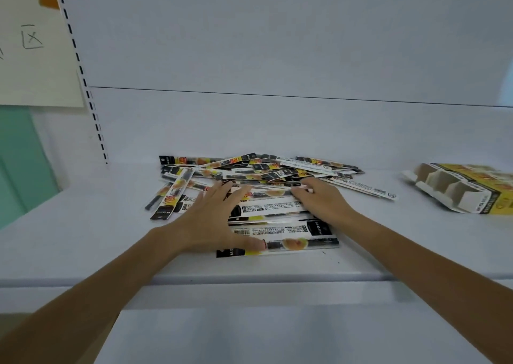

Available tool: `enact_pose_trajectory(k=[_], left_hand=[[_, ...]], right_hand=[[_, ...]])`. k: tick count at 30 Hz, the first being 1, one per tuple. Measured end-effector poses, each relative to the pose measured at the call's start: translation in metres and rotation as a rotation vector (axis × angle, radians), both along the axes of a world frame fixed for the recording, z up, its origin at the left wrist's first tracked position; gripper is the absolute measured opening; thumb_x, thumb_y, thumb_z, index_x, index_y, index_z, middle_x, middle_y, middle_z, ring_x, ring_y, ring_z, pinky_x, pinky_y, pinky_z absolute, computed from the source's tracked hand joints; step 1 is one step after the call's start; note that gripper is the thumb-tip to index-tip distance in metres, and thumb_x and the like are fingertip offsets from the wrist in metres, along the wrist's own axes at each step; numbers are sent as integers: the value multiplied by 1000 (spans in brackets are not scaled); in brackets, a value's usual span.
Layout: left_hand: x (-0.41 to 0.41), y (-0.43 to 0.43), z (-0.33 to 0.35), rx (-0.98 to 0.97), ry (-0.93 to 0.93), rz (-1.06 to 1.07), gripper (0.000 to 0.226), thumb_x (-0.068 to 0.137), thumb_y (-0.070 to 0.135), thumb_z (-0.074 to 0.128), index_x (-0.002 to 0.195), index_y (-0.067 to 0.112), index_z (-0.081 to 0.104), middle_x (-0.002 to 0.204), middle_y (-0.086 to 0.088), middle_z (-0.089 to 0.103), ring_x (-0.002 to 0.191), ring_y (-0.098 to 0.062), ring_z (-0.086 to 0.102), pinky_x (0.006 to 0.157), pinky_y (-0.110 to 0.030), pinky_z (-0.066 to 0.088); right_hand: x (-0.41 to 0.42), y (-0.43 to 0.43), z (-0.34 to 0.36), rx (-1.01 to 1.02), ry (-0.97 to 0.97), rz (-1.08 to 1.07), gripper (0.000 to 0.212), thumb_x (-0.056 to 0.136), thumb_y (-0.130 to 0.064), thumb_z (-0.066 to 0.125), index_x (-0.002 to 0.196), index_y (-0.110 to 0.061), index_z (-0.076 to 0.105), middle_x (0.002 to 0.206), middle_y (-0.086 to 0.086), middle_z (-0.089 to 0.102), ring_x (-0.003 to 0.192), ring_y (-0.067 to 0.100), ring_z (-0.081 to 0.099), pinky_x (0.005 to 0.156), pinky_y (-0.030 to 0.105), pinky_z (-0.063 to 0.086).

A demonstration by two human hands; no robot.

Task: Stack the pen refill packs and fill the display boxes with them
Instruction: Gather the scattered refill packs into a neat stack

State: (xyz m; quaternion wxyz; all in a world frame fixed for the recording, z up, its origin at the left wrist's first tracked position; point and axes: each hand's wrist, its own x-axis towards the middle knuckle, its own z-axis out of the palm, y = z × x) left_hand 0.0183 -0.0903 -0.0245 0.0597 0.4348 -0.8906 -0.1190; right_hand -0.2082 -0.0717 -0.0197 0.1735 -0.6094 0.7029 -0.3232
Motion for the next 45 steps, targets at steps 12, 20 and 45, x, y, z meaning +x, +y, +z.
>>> enact_pose_trajectory(k=[12,20,45], left_hand=[[52,-49,11,-282,234,403,62,82,58,55,130,19,48,128,-10,53,117,-28,47,90,-38,41],[66,-85,2,-148,111,504,63,81,51,62,123,6,49,121,-16,54,108,-30,51,84,-35,42],[114,-69,15,-130,306,511,18,87,28,62,82,13,54,80,-2,55,71,-16,50,55,-23,32]], right_hand=[[13,-29,30,-134,293,-28,36,90,-24,51,102,8,62,110,28,62,92,37,62,82,43,49],[16,-41,12,-187,476,22,33,93,-27,46,118,-7,53,128,11,48,119,25,40,99,37,36],[145,-63,31,-17,726,542,107,65,-72,63,143,-12,22,137,7,47,126,29,43,104,42,32]])
